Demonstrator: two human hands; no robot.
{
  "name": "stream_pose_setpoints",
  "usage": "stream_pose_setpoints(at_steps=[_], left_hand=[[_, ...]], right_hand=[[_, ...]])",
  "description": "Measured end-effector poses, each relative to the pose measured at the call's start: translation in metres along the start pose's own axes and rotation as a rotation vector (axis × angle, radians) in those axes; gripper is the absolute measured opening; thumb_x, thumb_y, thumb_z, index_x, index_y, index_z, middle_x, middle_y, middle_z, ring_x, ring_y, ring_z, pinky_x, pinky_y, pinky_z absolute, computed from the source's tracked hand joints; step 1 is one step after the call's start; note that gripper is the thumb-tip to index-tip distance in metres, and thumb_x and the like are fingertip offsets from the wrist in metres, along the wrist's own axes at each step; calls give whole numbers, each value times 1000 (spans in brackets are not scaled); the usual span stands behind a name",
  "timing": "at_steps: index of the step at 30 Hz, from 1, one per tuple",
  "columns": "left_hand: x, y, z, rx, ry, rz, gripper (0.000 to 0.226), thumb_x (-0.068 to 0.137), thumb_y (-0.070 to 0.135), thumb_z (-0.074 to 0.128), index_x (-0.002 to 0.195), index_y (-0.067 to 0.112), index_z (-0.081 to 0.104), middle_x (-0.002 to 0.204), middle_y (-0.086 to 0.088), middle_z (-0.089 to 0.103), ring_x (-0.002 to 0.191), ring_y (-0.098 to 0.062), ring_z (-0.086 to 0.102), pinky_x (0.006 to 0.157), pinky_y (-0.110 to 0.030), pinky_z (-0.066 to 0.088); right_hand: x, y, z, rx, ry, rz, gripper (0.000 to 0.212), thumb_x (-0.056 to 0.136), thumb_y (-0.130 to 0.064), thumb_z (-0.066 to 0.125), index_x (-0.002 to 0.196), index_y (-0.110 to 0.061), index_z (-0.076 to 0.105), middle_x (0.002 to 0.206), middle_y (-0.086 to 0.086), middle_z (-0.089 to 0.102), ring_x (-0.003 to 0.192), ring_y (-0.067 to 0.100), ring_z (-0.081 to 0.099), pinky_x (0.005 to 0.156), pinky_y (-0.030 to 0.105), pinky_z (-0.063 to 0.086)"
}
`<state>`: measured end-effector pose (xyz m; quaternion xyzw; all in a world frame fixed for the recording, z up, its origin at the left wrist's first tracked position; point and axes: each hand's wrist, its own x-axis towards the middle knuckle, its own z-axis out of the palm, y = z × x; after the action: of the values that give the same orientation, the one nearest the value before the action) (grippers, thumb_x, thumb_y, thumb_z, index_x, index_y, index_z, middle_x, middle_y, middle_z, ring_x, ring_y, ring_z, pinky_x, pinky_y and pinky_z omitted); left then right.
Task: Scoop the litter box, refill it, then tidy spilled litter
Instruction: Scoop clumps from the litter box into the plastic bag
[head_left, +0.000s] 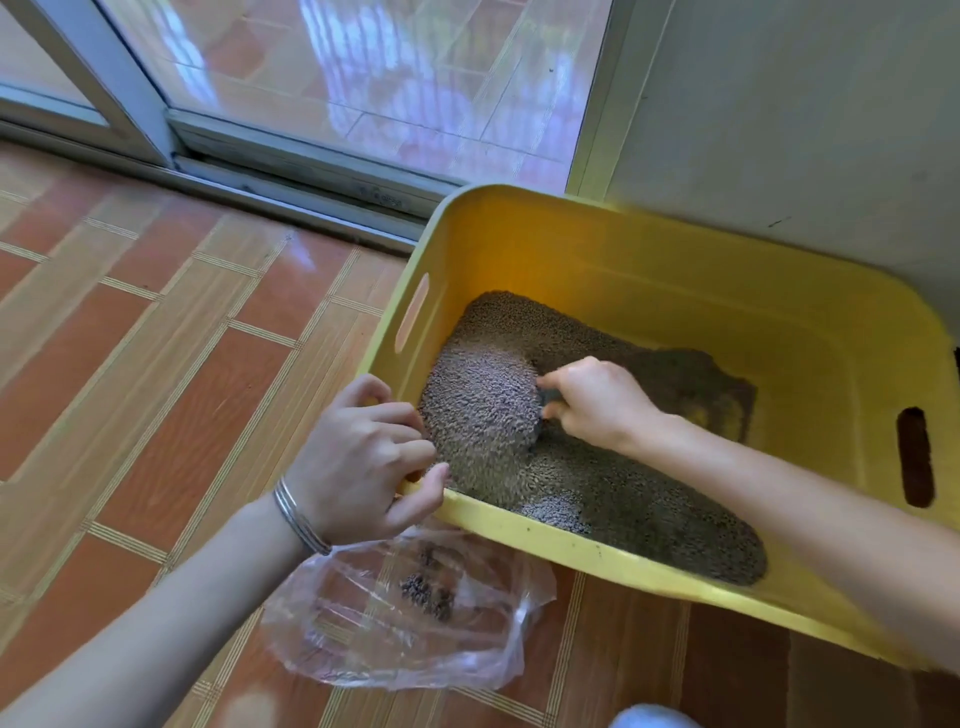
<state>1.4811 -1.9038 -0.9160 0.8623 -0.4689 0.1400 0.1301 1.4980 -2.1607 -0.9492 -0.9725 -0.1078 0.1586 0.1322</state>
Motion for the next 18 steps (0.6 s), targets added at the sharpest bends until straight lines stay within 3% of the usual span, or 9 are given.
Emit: stream_pose_setpoints(at_steps=[4,9,12,14,18], left_hand=[[0,0,0,6,-1,-1,41,87,32,43,50,18,54,50,7,56,61,-14,59,75,-38,42],[0,-1,0,-2,20,14,40,86,33,45,49,18,52,49,6,54,60,-15,58,75,-37,42],[1,-2,0,4,8,19,43,88,34,43,49,18,51,48,6,54,59,-16,57,76,-37,41],[0,-2,0,10,-7,17,44,89,35,42,49,19,52,49,7,55,60,-16,57,77,-37,41],[1,-1,1,34,-12,16,44,90,35,39,51,19,53,51,7,56,61,-15,58,76,-37,41]], right_hand=[[0,-7,13,232,39,108,42,82,-20,69,122,-9,60,113,7,67,104,21,62,91,39,50],[-13,-3,15,400,61,152,42,80,-19,72,119,-8,62,112,7,68,98,16,64,92,34,49],[-23,0,6,423,120,130,40,80,-19,72,118,-10,63,112,6,68,67,-1,63,75,19,50],[-30,3,-4,409,140,114,39,81,-16,71,118,-10,63,111,5,67,50,-15,51,59,4,39],[-50,13,-25,384,192,110,39,79,-13,72,116,-9,64,110,5,68,63,-14,56,66,3,40]])
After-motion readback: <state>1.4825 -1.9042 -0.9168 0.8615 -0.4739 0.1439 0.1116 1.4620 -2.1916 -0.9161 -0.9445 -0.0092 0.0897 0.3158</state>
